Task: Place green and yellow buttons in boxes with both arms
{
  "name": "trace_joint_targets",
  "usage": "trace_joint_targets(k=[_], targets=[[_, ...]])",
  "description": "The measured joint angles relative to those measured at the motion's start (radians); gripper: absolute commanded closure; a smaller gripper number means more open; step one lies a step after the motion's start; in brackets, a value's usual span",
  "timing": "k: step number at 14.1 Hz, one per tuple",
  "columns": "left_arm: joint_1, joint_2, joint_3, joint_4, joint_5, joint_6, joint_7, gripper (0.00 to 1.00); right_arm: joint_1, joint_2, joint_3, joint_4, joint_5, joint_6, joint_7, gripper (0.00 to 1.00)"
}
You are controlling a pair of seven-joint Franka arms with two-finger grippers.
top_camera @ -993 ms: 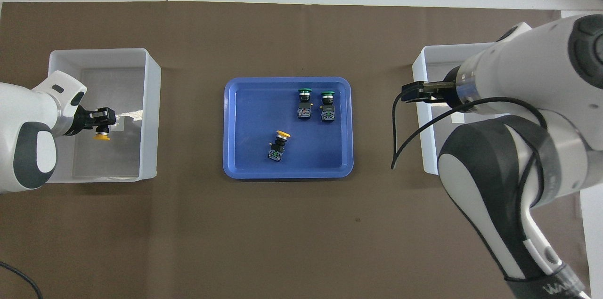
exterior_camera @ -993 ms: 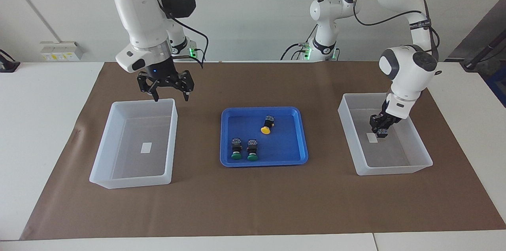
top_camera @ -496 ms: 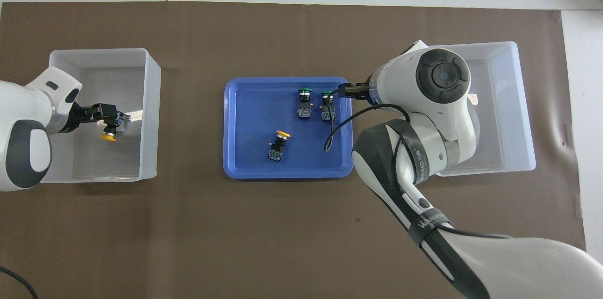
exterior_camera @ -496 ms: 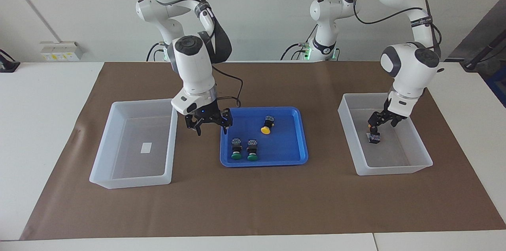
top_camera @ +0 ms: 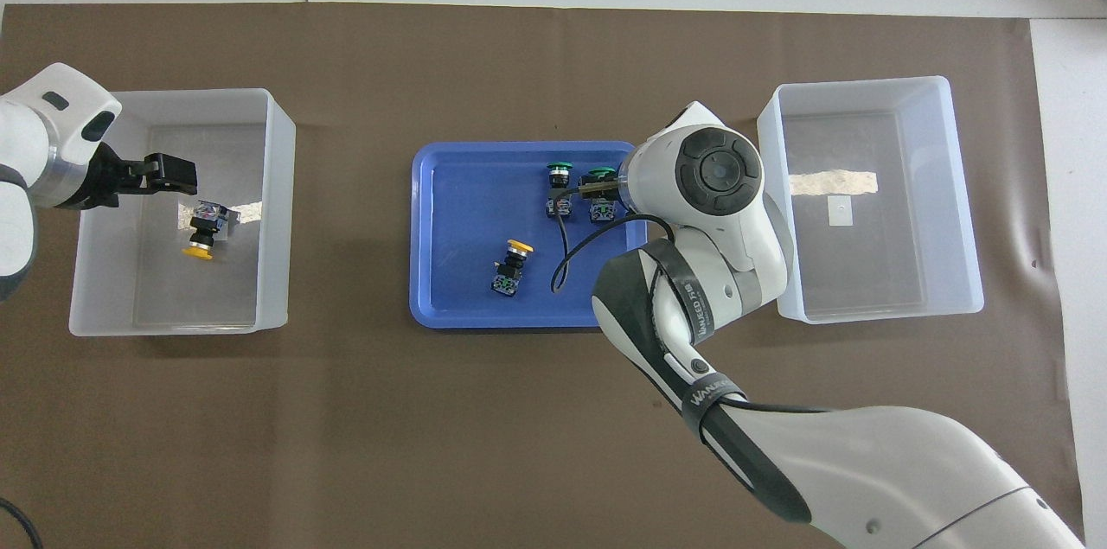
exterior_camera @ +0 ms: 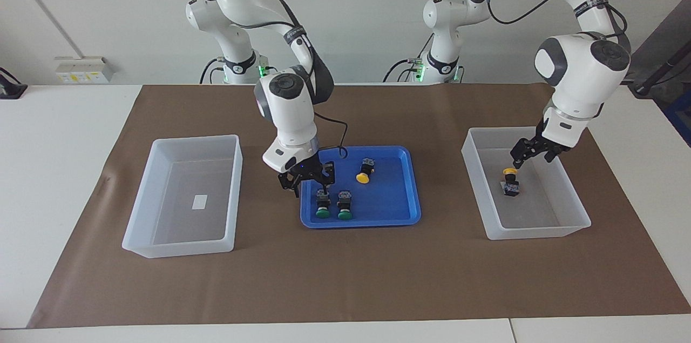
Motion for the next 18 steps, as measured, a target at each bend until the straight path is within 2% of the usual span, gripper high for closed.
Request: trace_joint_targets(k=[1, 3, 5, 6, 7, 9, 11, 14, 18], targets=[[-0.004, -0.002, -0.017, 0.016, -0.003, -0.019, 0.000, 0.00, 0.009, 0.016, 0.000, 0.000, 0.000, 0.017, 0.000, 0.30], [-0.011, -0.011, -0.061, 0.029, -0.014, -0.024, -0.001, 0.00, 0.024, 0.042, 0.000, 0.000, 0.000, 0.044, 0.000, 0.31], [-0.033, -0.018, -0.086, 0.029, -0.017, -0.025, -0.005, 0.00, 0.031, 0.060, 0.000, -0.001, 0.000, 0.065, 0.000, 0.39], [-0.044, -0.019, -0.089, 0.029, -0.017, -0.026, -0.005, 0.00, 0.032, 0.066, 0.000, -0.001, 0.000, 0.074, 0.000, 0.53], [-0.055, -0.019, -0.090, 0.028, -0.017, -0.027, -0.005, 0.00, 0.032, 0.069, 0.000, -0.004, 0.000, 0.078, -0.001, 0.73], [-0.100, -0.019, -0.091, 0.026, -0.018, -0.027, -0.004, 0.00, 0.032, 0.071, -0.001, -0.008, 0.000, 0.084, -0.002, 1.00], [-0.167, -0.019, -0.093, 0.023, -0.019, -0.013, -0.004, 0.00, 0.032, 0.069, -0.001, -0.007, 0.000, 0.086, -0.002, 1.00], [-0.263, -0.021, -0.096, -0.021, -0.019, 0.088, -0.004, 0.00, 0.029, 0.045, -0.006, 0.001, 0.000, 0.077, -0.002, 1.00], [-0.345, -0.021, -0.097, -0.073, -0.019, 0.198, -0.004, 0.00, -0.048, -0.097, -0.019, 0.010, 0.000, -0.027, -0.006, 1.00]])
